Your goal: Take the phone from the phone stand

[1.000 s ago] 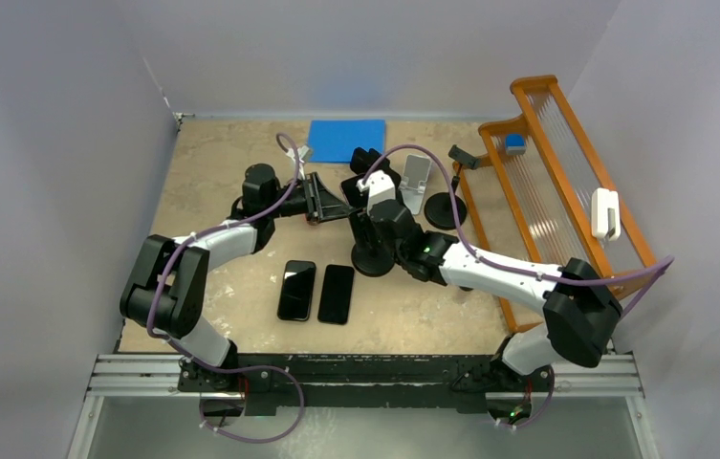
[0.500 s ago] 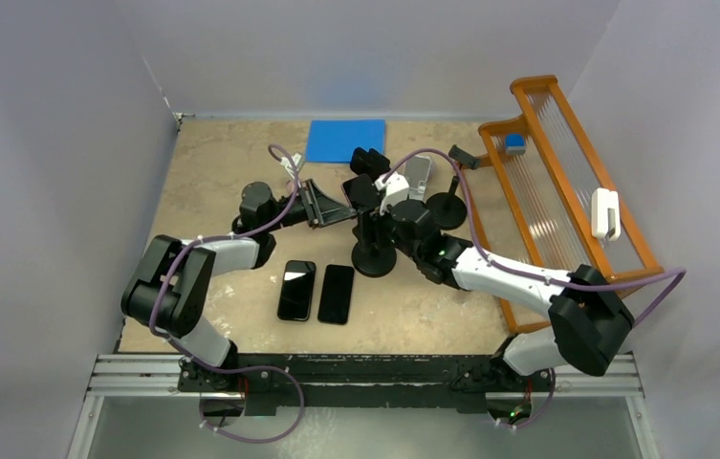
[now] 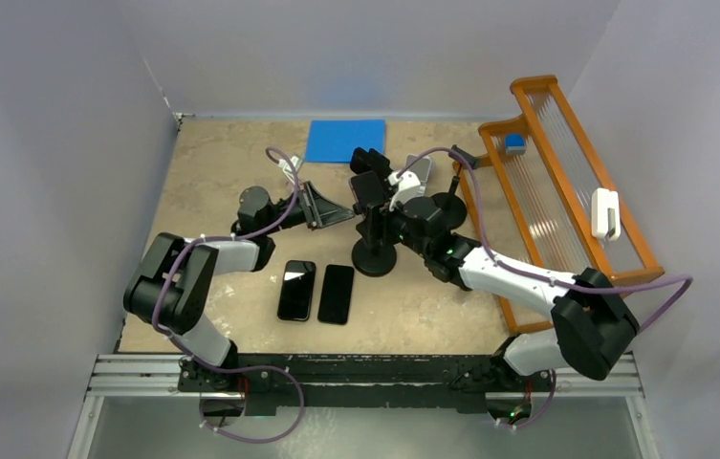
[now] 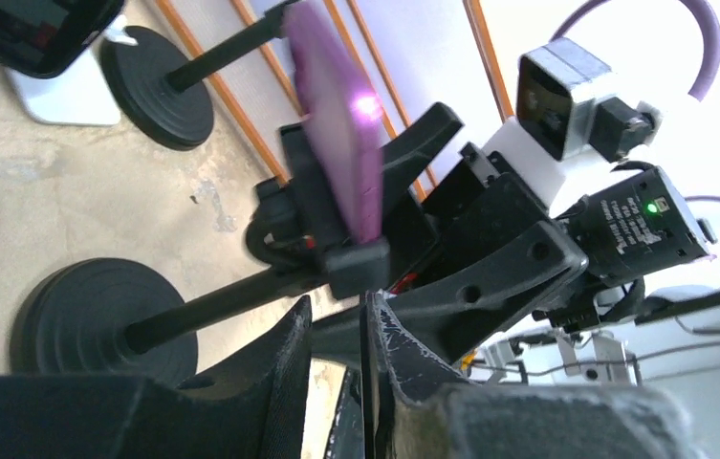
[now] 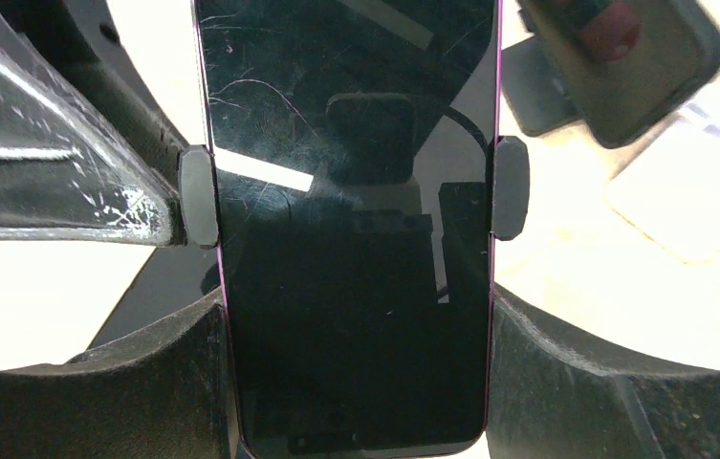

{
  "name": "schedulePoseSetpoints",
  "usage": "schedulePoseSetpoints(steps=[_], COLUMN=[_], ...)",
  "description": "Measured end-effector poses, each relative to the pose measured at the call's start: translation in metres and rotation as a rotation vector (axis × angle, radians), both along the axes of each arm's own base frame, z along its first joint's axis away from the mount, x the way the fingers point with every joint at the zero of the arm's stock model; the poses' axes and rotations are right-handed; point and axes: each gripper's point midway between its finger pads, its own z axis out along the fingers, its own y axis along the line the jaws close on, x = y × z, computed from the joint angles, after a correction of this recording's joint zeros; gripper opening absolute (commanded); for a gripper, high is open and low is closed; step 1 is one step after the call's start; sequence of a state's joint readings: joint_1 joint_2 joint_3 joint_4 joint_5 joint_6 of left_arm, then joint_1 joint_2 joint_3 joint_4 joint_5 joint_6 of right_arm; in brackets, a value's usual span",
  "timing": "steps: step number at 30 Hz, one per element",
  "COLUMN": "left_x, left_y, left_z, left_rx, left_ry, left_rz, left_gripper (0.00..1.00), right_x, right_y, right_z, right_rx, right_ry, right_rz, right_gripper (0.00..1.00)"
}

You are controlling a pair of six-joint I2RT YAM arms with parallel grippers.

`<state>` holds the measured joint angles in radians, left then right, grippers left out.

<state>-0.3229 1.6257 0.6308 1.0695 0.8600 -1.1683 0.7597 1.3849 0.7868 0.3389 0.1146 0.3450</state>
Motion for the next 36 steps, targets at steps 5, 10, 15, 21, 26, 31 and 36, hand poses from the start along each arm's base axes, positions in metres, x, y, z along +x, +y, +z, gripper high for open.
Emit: schedulePoseSetpoints(steps=[5,10,15,21,26,31,36], left_x=[0.0,0.0,-0.001,0.011,0.017,0.02,0.02], left_y=[0.006,0.008,0.01,0.003,-0.01,-0.019,-0.022], left_z=[-0.019,-0.018,-0.004,0.015,0.026,0.011,-0.004], left_rx=[0.03,0.038,0.041,0.075,0.106,0.142,0.165], left_ry=[0.072,0.088,0.041,-0.017,-0.05,-0.015,0.032], left_rz=[0.02,0.03,0.049,0.047,0.022,-0.003,-0.016], left_gripper=[0.25,0.62,0.74,0.75,0.68,0.57,0.49], right_x=[0.011,0.012,0.012,0.01,0.008,0.007,0.009], right_y=[-0.015,-0.018,-0.019,-0.018,-0.012,-0.009,-0.01], right_z=[0.007,0.006,0.007,0.007,0.004,0.003,0.004], right_rx=[0.009,-0.001,-0.016,-0.051,-0.088,-0.103,-0.111], right_ry=[-0.011,-0.013,-0.015,-0.009,-0.009,-0.01,-0.015], right_rz=[-0.069,-0.083,-0.091,-0.099,-0.09,-0.086,-0.096], right_gripper=[0.0,0.0,0.0,0.0,0.0,0.0,0.0])
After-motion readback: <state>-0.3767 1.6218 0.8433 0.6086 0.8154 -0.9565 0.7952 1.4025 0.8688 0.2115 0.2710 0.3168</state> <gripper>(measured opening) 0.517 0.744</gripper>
